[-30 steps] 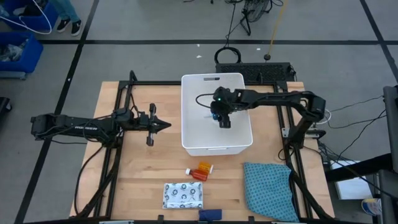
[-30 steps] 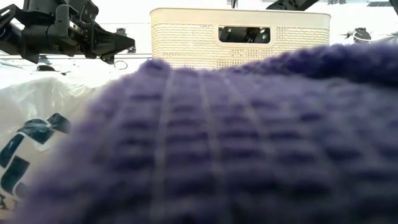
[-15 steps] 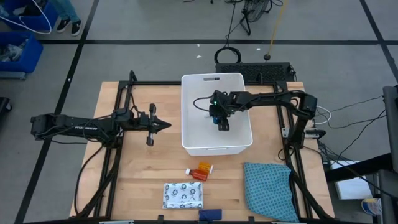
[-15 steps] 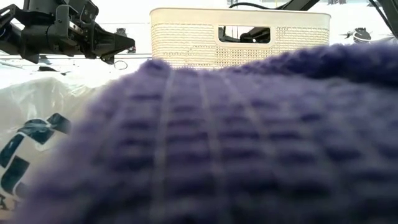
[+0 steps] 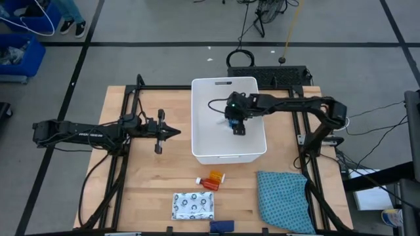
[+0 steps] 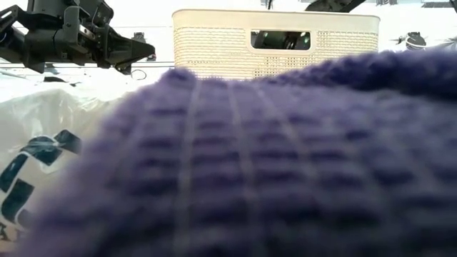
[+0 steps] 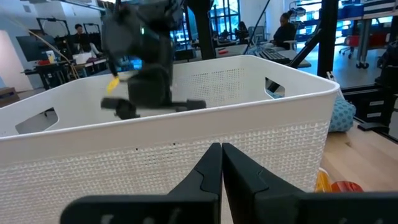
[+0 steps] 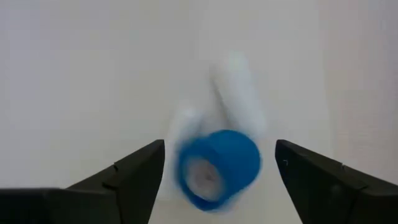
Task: Pick & place medical supplies in basket/bin
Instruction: Put the rolled blue bandage into the white container, then put the white mailer bag into the white container
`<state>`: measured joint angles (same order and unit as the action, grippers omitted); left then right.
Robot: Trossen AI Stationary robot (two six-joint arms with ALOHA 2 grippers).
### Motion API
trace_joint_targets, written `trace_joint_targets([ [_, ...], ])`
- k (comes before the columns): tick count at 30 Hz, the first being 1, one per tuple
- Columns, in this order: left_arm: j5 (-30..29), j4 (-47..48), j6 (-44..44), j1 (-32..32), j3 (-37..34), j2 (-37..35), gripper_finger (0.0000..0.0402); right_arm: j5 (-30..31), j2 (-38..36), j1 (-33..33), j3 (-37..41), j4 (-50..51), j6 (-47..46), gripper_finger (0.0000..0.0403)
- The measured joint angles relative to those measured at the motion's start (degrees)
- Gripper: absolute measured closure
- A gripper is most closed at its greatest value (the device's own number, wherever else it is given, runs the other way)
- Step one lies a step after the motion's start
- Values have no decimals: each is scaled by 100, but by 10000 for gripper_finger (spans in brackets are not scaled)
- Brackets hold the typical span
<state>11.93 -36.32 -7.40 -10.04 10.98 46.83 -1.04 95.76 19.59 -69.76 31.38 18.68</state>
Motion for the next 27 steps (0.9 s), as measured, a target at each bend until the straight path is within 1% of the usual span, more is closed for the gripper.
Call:
trace_joint_targets([
  [3, -1, 18, -2, 0, 0, 0, 385, 99, -257, -11, 2, 19, 0, 103],
  [8, -1, 17, -2, 0, 0, 0, 385, 97, -807, -28, 0, 40, -115, 104],
  [12, 1, 27, 0, 0, 0, 0, 385, 85, -1514, -119, 0, 63, -192, 106],
  [15, -1, 62, -2, 0, 0, 2, 385, 58, -2091, -267, 0, 65, -188, 124],
  [17, 0, 62, -1, 0, 0, 2, 385, -71, -2484, -368, 0, 64, -219, 149],
  [19, -1, 63, 2, 0, 0, 0, 385, -236, -2860, -470, -2, 50, -317, 185],
  [22, -1, 66, 2, 0, 0, 0, 385, -480, -3348, -644, 48, -57, -430, 258],
  [26, -2, 100, 4, 1, 0, 0, 385, -802, -3899, -845, 388, -136, -522, 373],
  [27, -1, 108, 7, 0, 0, 2, 385, -821, -4030, -897, 513, -179, -567, 387],
])
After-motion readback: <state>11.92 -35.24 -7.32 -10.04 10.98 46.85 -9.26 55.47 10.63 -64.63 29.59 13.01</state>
